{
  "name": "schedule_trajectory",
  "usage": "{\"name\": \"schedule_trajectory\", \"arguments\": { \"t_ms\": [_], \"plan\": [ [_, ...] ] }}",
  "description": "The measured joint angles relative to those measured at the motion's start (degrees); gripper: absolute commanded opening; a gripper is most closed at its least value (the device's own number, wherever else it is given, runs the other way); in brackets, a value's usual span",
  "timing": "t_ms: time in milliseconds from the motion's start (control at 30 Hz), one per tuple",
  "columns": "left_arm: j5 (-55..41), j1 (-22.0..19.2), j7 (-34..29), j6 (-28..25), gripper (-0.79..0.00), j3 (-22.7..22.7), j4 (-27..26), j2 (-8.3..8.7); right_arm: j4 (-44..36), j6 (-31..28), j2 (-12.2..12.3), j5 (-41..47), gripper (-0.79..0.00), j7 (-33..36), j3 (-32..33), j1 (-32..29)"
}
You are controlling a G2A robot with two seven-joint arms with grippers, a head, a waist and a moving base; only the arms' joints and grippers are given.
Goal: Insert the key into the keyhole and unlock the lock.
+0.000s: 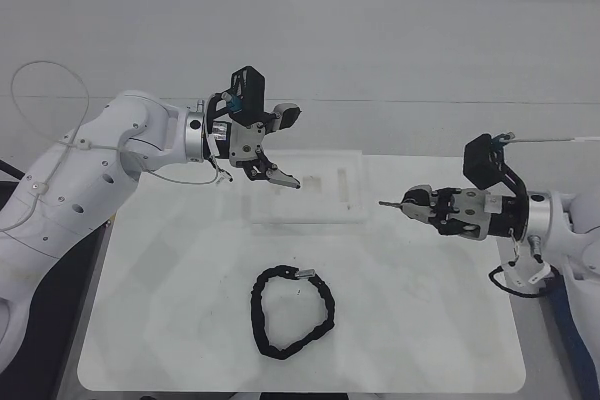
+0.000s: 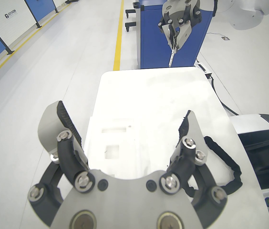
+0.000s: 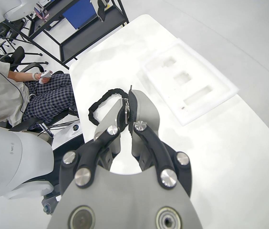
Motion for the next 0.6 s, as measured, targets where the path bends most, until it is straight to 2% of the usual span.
{"name": "schedule_trajectory", "arguments": {
  "t_ms": [600],
  "plan": [
    [0.0, 0.0, 0.0, 0.0, 0.0, 0.0, 0.0, 0.0, 0.28, -0.7, 0.33, -0.28, -0.785, -1.36, 1.31, -0.52]
  ]
}}
